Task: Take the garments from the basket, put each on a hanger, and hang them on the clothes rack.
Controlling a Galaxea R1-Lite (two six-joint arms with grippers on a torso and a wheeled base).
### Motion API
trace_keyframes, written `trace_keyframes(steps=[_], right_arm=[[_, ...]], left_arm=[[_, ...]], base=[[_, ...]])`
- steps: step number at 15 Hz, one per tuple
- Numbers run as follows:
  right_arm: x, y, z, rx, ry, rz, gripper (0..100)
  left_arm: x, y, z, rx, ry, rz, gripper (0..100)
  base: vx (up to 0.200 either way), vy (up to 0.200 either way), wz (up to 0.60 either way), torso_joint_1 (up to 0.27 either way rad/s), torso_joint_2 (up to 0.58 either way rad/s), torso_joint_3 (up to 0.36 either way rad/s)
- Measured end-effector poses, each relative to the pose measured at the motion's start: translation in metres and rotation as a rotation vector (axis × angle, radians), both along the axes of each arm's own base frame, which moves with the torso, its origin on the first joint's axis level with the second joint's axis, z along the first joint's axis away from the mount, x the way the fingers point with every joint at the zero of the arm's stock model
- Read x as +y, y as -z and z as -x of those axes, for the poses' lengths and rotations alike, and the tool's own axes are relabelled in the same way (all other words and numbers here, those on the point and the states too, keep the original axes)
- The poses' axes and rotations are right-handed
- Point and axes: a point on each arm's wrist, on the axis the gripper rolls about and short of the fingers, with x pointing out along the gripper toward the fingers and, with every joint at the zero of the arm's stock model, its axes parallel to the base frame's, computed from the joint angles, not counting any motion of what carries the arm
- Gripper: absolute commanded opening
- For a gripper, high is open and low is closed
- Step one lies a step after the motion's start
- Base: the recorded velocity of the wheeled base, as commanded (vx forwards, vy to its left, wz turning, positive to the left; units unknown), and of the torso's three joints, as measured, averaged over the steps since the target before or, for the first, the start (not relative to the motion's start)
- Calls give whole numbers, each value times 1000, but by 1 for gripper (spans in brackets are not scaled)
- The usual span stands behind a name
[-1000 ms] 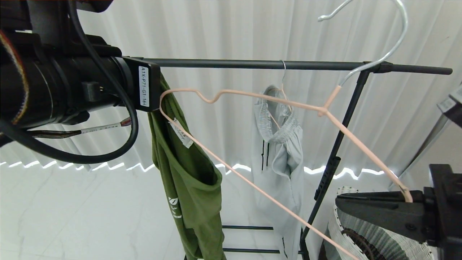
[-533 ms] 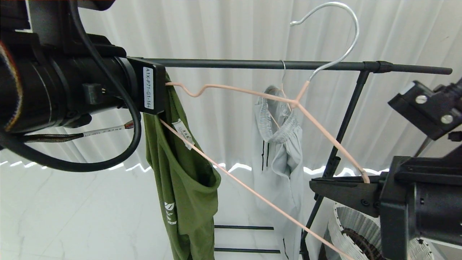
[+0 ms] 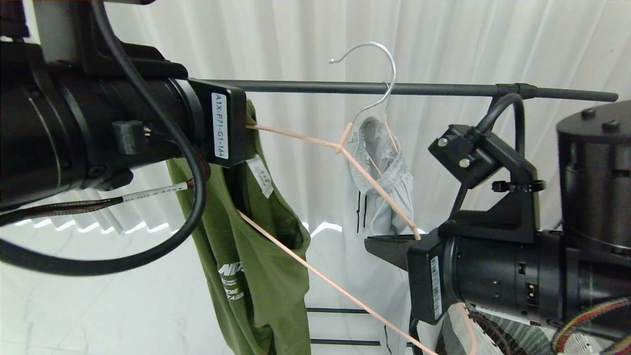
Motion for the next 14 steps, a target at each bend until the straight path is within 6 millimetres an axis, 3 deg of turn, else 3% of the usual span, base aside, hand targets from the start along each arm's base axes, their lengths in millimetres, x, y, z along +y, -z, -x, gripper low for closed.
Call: trace_keyframes(steps=[14], right_arm=[[26,0,-11,-13,26,18,0]], left_arm=[[-28,-2,24,24,117,65,0]], base=[[0,0,0,0,0,0]])
